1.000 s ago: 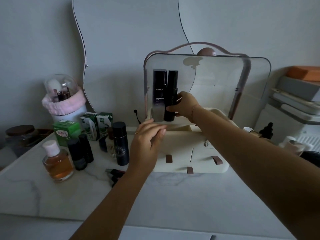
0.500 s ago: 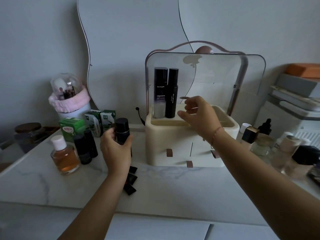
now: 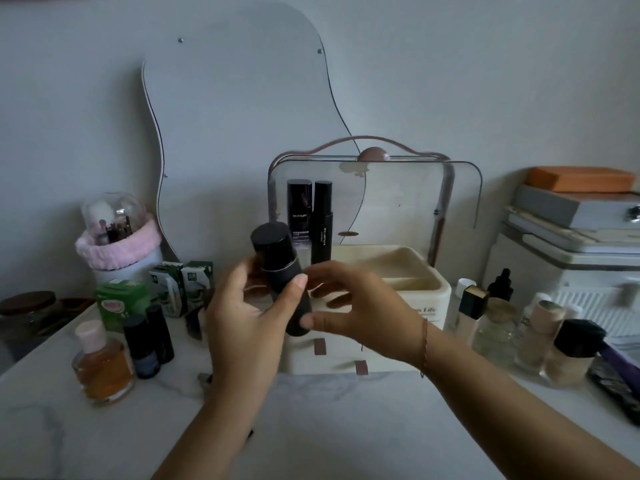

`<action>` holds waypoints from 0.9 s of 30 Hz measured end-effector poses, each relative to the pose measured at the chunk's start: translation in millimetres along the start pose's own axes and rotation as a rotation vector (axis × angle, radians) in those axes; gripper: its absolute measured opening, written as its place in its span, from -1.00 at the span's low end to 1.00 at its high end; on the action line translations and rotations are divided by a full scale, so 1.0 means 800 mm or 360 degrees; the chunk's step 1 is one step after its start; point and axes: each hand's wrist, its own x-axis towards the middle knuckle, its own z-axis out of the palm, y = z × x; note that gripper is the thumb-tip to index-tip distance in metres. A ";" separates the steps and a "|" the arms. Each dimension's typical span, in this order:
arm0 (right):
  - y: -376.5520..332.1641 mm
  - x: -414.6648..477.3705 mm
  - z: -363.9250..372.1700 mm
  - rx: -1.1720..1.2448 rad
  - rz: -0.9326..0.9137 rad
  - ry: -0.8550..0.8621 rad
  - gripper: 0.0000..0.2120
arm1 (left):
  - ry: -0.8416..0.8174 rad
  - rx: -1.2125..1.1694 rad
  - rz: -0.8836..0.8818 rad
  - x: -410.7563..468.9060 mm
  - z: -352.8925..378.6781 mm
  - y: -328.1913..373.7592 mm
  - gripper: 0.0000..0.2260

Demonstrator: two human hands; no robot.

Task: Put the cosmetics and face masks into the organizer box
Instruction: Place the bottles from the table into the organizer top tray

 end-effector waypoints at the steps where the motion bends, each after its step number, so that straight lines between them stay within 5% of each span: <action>1: -0.003 0.002 -0.002 0.0021 -0.0026 0.0026 -0.54 | -0.0046 -0.0041 0.0008 0.001 0.006 0.011 -0.61; 6: 0.010 0.013 -0.026 -0.0003 -0.0055 0.0282 -0.59 | -0.0241 -0.0099 0.0072 0.017 0.041 0.032 -0.63; 13: 0.082 0.074 -0.057 0.0158 0.0573 0.0696 -0.68 | -0.0665 0.0445 0.0329 0.020 0.061 -0.032 -0.73; 18: 0.113 0.121 -0.053 0.0226 0.0857 0.0565 -0.60 | -0.0646 0.0535 0.0439 0.014 0.058 -0.052 -0.75; 27: 0.109 0.140 -0.036 -0.0151 0.0905 0.0356 -0.59 | -0.0673 0.0544 0.0448 0.013 0.056 -0.053 -0.71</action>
